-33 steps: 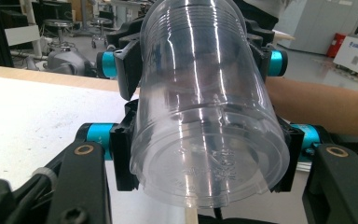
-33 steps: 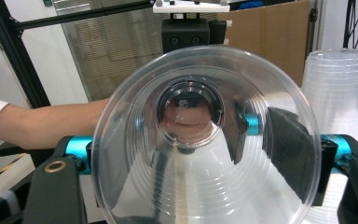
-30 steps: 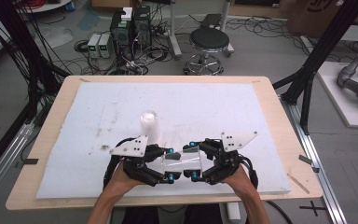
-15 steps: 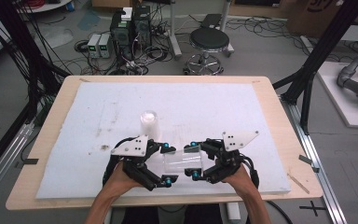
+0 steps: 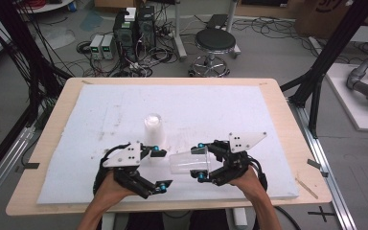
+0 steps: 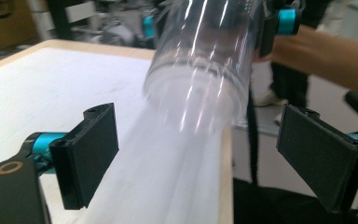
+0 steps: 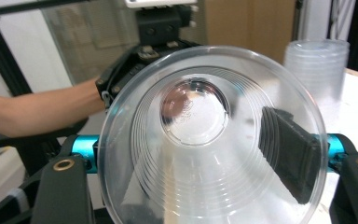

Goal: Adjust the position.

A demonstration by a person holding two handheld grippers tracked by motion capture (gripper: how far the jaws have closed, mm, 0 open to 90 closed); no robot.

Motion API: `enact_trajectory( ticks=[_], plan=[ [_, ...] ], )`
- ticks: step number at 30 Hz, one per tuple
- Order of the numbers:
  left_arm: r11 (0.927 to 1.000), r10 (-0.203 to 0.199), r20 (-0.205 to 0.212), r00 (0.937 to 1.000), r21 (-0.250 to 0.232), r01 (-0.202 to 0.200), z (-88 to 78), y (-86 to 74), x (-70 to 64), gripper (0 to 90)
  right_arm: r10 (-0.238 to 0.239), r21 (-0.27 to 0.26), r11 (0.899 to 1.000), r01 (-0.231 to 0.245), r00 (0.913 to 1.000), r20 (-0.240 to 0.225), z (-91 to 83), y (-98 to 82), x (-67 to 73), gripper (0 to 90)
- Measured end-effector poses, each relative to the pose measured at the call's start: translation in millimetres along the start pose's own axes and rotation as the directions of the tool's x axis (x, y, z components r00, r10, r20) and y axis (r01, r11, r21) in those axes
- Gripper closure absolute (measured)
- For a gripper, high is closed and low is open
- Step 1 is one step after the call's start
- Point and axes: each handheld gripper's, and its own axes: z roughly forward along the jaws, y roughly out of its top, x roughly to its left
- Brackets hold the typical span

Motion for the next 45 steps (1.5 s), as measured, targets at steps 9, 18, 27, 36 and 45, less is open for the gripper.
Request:
enact_trajectory(
  ticks=[9, 18, 27, 36, 45],
  plan=[
    [0.9984, -0.053, -0.216, 0.9750, 0.008, 0.056, -44.2, -29.8, 9.6, 12.7, 0.018, 0.156, 0.987, -0.042, 0.9885, 0.150, -6.9, 8.0, -7.9, 29.7],
    [0.9867, -0.161, -0.395, 0.9046, -0.048, 0.155, -64.7, -67.2, 28.6, 12.7, 0.030, 0.323, 0.938, -0.127, 0.9570, 0.288, -3.5, 23.2, -20.9, 29.8],
    [0.9753, -0.219, -0.452, 0.8645, -0.078, 0.206, -68.7, -90.9, 38.6, 12.8, 0.053, 0.430, 0.865, -0.257, 0.9003, 0.432, 5.3, 29.6, -34.9, 29.9],
    [0.9725, -0.233, -0.466, 0.8534, -0.103, 0.209, -69.9, -101.2, 42.6, 12.8, 0.058, 0.458, 0.835, -0.307, 0.8749, 0.481, 8.9, 30.6, -45.0, 30.0],
    [0.9709, -0.239, -0.470, 0.8497, -0.108, 0.214, -69.6, -105.1, 42.3, 12.7, 0.062, 0.464, 0.825, -0.322, 0.8675, 0.494, 6.4, 30.4, -49.7, 30.0]
  ],
)
